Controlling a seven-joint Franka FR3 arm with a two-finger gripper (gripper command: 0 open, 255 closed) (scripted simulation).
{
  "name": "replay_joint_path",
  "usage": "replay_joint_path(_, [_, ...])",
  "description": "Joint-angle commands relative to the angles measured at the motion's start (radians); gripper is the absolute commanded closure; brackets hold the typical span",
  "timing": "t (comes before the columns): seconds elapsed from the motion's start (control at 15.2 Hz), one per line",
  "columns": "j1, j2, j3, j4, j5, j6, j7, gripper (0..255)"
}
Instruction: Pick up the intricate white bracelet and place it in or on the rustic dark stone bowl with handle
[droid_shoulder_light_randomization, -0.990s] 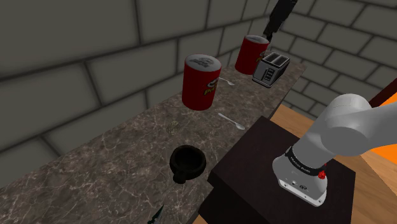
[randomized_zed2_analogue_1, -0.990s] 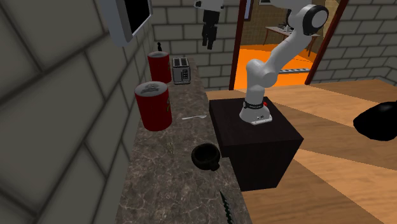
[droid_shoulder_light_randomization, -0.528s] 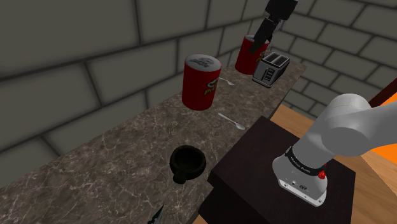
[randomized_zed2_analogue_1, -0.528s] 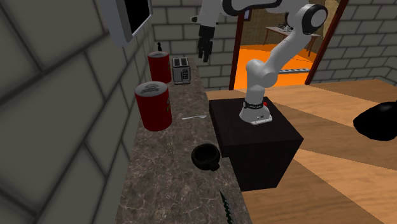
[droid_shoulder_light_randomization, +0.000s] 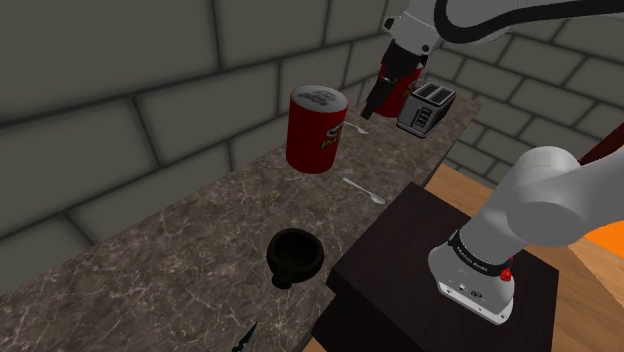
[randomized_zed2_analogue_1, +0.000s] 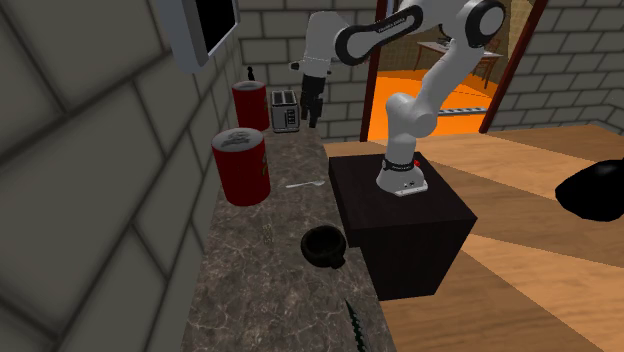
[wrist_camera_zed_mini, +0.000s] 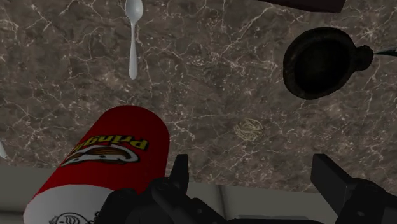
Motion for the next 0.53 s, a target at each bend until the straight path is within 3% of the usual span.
replay_joint_path(0.0, [0.014,0.039,-0.004,-0.036,0.014,0.083,-0.019,0])
replay_joint_path(0.46, [0.091,0.270,-0.036,-0.093,0.098,0.388,-0.122,0])
